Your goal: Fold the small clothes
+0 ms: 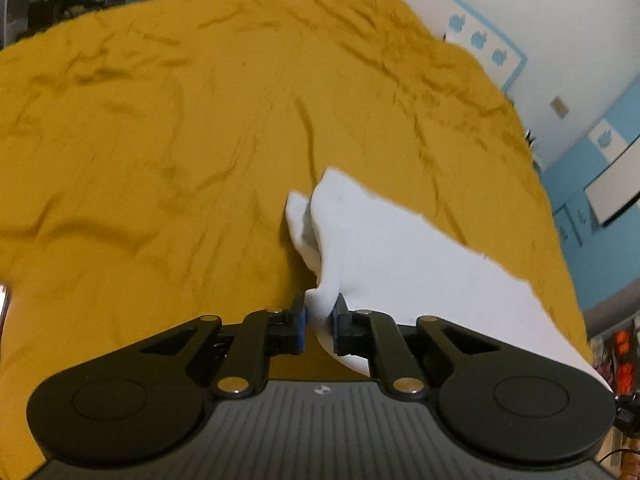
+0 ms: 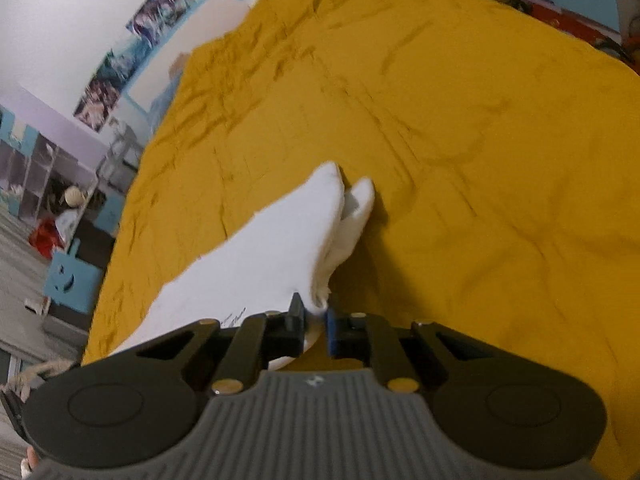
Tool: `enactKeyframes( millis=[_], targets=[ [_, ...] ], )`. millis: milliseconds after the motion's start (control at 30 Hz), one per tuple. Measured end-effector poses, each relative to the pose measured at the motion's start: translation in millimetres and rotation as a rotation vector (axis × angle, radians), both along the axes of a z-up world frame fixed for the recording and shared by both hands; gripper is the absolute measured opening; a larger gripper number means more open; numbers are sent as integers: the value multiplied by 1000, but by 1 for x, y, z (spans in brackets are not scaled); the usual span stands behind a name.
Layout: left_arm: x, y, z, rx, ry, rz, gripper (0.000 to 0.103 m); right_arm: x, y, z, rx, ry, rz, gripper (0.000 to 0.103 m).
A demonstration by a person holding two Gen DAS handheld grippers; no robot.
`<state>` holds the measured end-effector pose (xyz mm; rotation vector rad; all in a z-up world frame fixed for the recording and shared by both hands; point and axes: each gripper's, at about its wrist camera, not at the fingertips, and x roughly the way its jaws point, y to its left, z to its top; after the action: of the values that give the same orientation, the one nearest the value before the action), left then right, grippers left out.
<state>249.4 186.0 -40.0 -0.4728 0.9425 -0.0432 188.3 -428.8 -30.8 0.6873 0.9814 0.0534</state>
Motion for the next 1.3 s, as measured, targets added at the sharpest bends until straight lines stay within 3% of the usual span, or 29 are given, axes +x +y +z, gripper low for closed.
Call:
enactKeyframes(
  millis=[300, 467, 567, 633, 767, 900, 1000, 1067, 1133, 1300],
  targets=[
    [-12, -22, -63, 135, 95, -10, 13, -33, 6, -72, -39, 124, -54, 2],
    [-15, -20, -82, 160, 115, -44, 19, -32, 8, -94, -65, 123, -36, 2],
    [-17, -21, -79, 166, 120, -53, 23, -33, 6, -97, -53, 124, -48, 1],
    [-15, -19, -73, 178, 140, -64, 27, -30, 10, -95, -74, 120, -30, 3],
    [-14, -24, -52, 273, 163, -124, 40, -22, 15, -76, -158, 121, 7, 9],
    [-15, -23, -25, 373, 112, -121, 43, -20, 11, -41, -250, 82, 32, 23],
    [-7, -21, -4, 374, 51, -116, 47, -14, 4, -15, -272, 49, 42, 26],
    [2, -24, 6, 367, 13, -122, 47, -6, 0, 1, -262, 22, 54, 37],
    [14, -31, 12, 358, -24, -140, 47, 7, -2, 14, -239, -7, 66, 42],
    [49, -56, 11, 295, -111, -190, 47, 50, -2, 10, -151, -68, 76, 50]
  ],
)
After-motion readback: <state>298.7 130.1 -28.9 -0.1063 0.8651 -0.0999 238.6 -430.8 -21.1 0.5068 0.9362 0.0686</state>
